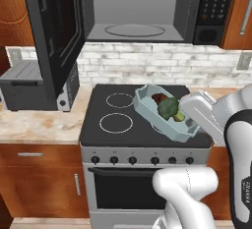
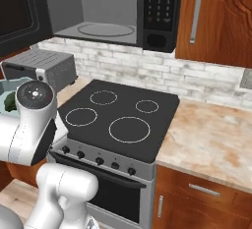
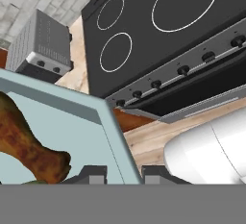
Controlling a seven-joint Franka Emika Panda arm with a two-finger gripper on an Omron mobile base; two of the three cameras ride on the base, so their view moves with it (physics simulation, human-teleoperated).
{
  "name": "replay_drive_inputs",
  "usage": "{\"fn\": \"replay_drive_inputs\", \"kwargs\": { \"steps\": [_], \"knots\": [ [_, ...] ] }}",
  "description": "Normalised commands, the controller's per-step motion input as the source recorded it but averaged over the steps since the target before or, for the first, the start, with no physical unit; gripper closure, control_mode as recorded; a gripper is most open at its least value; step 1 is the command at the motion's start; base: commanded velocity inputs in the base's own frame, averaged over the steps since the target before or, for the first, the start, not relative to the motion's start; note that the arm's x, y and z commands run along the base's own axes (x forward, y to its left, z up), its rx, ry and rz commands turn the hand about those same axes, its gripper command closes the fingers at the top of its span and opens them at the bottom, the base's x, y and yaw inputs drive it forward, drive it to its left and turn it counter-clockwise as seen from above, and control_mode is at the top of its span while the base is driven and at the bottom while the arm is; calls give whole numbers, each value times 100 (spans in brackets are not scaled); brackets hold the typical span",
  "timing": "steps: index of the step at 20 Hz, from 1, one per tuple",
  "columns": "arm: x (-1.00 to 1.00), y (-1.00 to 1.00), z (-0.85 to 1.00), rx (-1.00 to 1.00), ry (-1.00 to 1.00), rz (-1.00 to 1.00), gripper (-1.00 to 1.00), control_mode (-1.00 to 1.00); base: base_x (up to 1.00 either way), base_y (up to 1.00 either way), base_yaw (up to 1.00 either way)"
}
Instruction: Place the tupperware containing the chicken drumstick and broccoli meal in the microwave. Close the microwave door and press the start button to reheat the meal.
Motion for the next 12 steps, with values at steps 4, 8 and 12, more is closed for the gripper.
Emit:
{"fn": "replay_drive_inputs", "kwargs": {
  "steps": [4,8,12],
  "knots": [
    [0,0,0,0,0,0,100,100,19,0,20],
    [0,0,0,0,0,0,100,100,30,0,16],
    [0,0,0,0,0,0,100,100,36,0,14]
  ]
}}
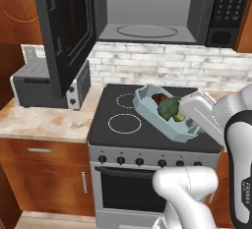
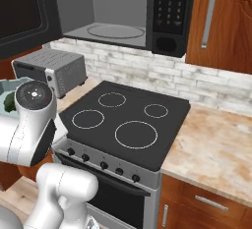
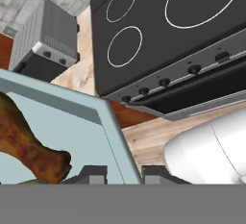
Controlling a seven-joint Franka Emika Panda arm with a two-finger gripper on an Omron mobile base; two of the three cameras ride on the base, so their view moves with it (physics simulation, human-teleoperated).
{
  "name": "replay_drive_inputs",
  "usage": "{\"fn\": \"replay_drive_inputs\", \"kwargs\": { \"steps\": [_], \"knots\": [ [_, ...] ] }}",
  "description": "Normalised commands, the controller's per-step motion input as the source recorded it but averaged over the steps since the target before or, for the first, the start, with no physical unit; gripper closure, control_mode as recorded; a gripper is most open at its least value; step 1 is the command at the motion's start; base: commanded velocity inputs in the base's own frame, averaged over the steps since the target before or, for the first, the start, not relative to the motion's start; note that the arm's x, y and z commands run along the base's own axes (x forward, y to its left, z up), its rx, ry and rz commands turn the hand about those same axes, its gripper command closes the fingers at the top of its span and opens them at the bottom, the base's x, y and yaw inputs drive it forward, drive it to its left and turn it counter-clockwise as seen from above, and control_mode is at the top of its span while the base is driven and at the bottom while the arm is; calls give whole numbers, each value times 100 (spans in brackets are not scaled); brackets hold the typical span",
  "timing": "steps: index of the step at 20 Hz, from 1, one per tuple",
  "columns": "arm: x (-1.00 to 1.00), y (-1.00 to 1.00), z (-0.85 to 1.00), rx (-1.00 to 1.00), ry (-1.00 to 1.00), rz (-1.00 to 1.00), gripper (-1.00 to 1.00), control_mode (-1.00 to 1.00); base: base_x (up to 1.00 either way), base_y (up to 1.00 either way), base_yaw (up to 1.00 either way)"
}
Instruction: Place the tupperware containing the chicken drumstick and broccoli meal in the microwave. Close the microwave door and press the start button to reheat the meal.
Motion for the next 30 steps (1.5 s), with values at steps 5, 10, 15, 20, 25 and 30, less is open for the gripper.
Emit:
{"fn": "replay_drive_inputs", "kwargs": {
  "steps": [5,10,15,20,25,30],
  "knots": [
    [0,0,0,0,0,0,100,100,37,0,15],
    [0,0,0,0,0,0,100,100,23,0,16],
    [0,0,0,0,0,4,100,-100,0,0,0],
    [3,0,0,0,0,0,100,-100,0,0,0],
    [0,0,13,0,-3,0,100,-100,0,0,0],
    [0,0,39,-1,-7,-4,100,-100,0,0,0]
  ]
}}
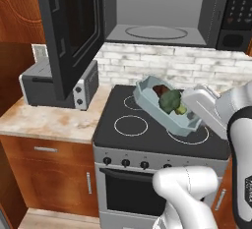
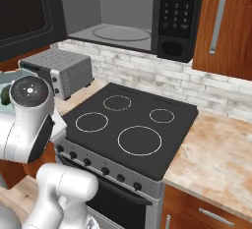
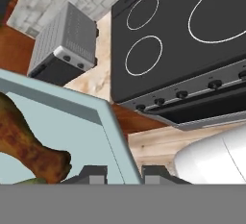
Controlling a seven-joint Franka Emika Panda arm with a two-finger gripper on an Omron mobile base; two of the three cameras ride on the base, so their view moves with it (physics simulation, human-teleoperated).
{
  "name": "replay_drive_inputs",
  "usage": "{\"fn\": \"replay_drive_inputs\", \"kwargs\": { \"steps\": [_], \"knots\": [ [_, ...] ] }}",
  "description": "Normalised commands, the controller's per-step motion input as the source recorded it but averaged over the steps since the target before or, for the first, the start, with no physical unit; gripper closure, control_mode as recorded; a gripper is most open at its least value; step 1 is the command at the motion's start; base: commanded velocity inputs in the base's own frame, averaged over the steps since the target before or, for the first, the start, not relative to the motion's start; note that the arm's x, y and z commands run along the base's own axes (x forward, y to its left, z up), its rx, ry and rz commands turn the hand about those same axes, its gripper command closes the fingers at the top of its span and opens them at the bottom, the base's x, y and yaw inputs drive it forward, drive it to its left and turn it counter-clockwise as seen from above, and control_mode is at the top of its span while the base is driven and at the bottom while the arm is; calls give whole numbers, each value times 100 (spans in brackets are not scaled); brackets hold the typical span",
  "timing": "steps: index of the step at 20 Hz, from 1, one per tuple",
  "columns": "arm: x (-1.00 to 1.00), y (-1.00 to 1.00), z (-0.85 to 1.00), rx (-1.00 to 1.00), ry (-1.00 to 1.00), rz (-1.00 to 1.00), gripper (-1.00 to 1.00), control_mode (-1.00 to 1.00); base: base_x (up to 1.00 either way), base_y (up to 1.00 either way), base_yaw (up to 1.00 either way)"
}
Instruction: Place the tupperware containing the chicken drumstick and broccoli meal in the microwave. Close the microwave door and press the start button to reheat the meal.
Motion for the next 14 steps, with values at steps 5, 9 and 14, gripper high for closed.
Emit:
{"fn": "replay_drive_inputs", "kwargs": {
  "steps": [5,9,14],
  "knots": [
    [0,0,30,-4,0,-29,100,-100,0,0,0],
    [0,0,27,-7,0,-49,100,-100,0,0,0],
    [9,-4,12,-7,-1,-48,100,-100,0,0,0]
  ]
}}
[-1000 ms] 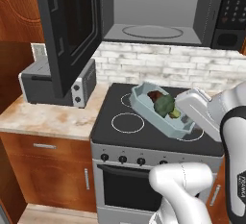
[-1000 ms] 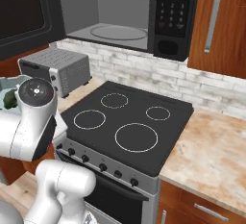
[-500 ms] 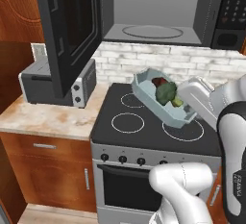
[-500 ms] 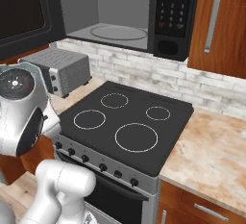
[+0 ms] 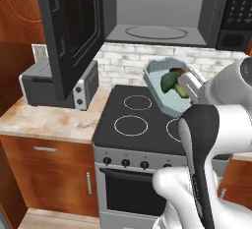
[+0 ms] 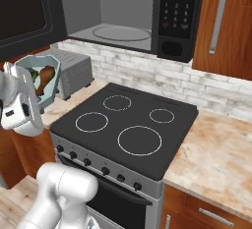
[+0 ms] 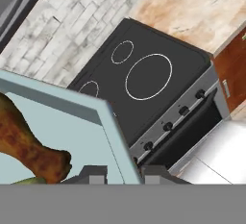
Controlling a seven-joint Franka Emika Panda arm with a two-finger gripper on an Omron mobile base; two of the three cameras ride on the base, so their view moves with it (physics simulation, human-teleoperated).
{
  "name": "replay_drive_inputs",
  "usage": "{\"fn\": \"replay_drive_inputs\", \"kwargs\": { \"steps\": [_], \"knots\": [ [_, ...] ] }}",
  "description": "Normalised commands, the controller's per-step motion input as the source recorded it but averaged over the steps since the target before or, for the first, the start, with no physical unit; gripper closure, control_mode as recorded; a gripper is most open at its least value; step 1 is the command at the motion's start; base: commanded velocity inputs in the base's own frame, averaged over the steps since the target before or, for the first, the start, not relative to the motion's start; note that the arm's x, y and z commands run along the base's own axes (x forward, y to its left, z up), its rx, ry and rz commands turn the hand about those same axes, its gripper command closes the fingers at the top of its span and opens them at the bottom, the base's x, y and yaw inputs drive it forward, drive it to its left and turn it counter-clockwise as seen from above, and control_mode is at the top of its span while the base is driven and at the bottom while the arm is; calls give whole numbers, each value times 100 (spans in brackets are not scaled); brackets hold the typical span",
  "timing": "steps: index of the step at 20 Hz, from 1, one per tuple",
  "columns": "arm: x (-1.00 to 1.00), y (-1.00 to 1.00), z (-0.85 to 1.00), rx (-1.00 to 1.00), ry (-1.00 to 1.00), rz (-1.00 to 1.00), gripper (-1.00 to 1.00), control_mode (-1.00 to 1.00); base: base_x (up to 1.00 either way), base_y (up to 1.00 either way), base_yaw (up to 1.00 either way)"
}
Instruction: Place the tupperware containing the chicken drumstick and broccoli meal in the microwave. Close the microwave door and press the start button to reheat the meal.
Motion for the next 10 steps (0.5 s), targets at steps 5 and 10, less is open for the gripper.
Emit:
{"fn": "replay_drive_inputs", "kwargs": {
  "steps": [5,10],
  "knots": [
    [15,-23,42,2,-4,-22,100,-100,0,0,0],
    [18,-23,19,0,-1,-8,100,-100,0,0,0]
  ]
}}
